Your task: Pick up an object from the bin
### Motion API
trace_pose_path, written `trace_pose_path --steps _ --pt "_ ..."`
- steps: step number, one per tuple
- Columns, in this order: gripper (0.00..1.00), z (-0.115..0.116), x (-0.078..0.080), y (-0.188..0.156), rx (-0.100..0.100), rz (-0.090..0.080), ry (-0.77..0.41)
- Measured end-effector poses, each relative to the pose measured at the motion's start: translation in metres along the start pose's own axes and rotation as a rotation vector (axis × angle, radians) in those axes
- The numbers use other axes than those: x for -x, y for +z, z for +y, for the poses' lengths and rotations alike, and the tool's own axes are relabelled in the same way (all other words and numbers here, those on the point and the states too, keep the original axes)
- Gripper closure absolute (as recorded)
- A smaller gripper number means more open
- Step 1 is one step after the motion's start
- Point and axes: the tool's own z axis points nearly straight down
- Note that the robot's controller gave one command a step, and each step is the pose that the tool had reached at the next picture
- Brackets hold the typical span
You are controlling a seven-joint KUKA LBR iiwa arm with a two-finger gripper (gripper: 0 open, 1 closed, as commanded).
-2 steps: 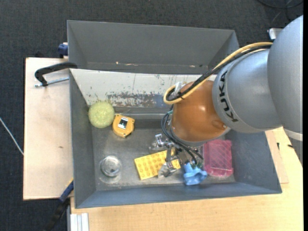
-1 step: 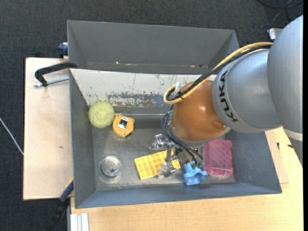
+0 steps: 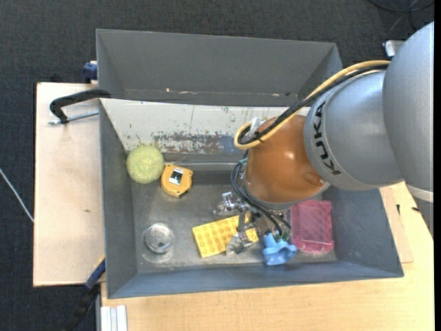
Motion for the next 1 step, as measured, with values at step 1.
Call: trace_pose_path --steps 1 --pt "1.00 0.0152 0.0153 -0.0104 -0.001 0.000 -0.012"
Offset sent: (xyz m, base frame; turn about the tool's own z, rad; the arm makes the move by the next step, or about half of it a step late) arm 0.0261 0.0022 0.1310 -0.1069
